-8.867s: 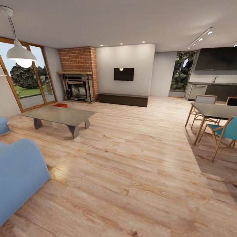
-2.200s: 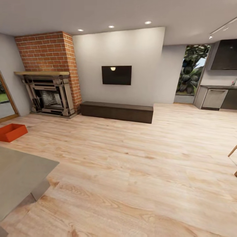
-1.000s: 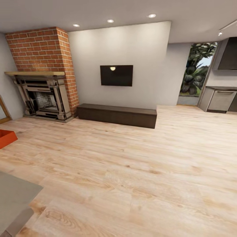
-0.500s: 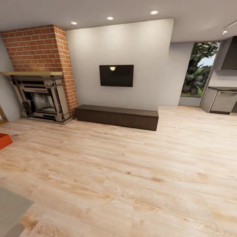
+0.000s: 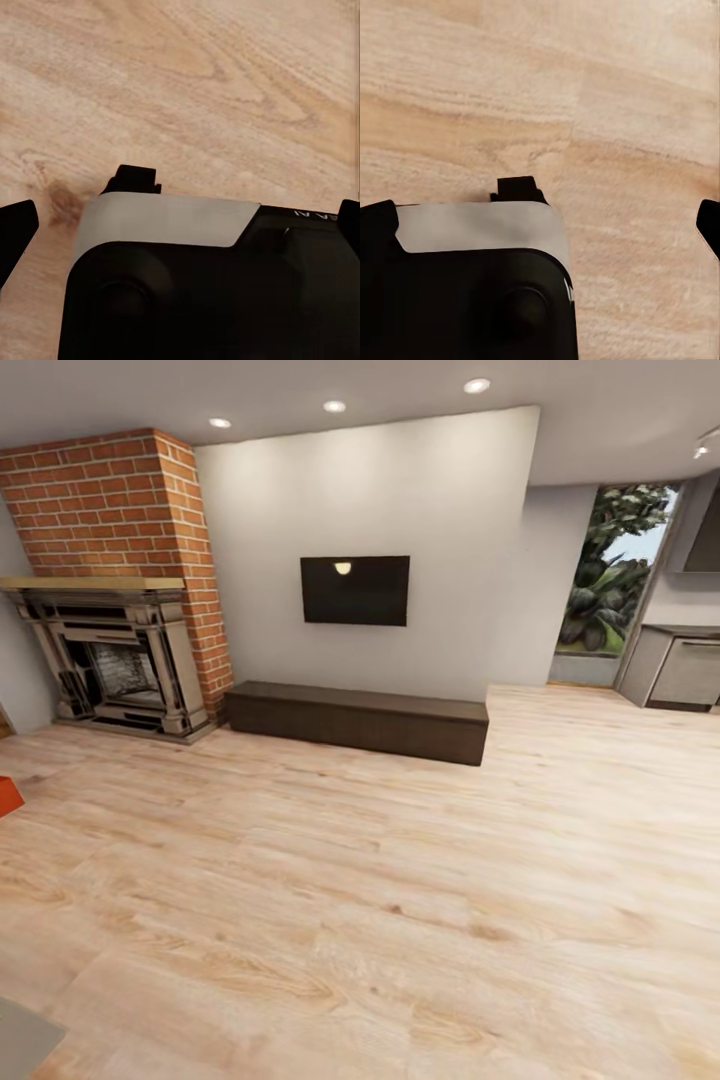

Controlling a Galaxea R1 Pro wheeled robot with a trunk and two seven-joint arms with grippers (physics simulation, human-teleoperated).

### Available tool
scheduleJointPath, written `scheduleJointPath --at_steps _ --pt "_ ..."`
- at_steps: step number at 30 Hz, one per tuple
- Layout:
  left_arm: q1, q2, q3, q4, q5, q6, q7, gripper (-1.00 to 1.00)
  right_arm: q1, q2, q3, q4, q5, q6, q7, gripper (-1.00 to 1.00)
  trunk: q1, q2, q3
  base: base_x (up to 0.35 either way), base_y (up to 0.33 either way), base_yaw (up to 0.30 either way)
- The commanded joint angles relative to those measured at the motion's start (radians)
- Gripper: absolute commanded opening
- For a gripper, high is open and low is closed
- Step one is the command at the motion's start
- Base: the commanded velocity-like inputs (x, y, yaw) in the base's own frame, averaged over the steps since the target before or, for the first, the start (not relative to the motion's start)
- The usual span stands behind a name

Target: Move the two storage containers from the living room to the garage. In the garage, place one container on the floor and stack the other container on top of it (either order is fine).

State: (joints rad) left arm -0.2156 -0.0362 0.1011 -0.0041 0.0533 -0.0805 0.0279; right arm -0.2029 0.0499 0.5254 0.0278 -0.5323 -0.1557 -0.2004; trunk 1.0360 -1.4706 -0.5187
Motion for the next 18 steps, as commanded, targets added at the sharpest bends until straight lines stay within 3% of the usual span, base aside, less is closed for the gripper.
scheduleJointPath --at_steps 1,18 --pt "-0.001 0.0 0.005 0.001 0.006 -0.004 0.0 1.0 -0.001 0.001 0.008 0.003 -0.009 -0.005 -0.001 1.0 0.001 0.0 -0.001 0.324 0.0 0.091" --pt "-0.001 -0.001 0.005 0.001 0.005 -0.004 0.001 1.0 -0.001 0.001 0.008 0.003 -0.009 -0.005 -0.001 1.0 0.001 0.0 -0.001 0.324 0.0 0.244"
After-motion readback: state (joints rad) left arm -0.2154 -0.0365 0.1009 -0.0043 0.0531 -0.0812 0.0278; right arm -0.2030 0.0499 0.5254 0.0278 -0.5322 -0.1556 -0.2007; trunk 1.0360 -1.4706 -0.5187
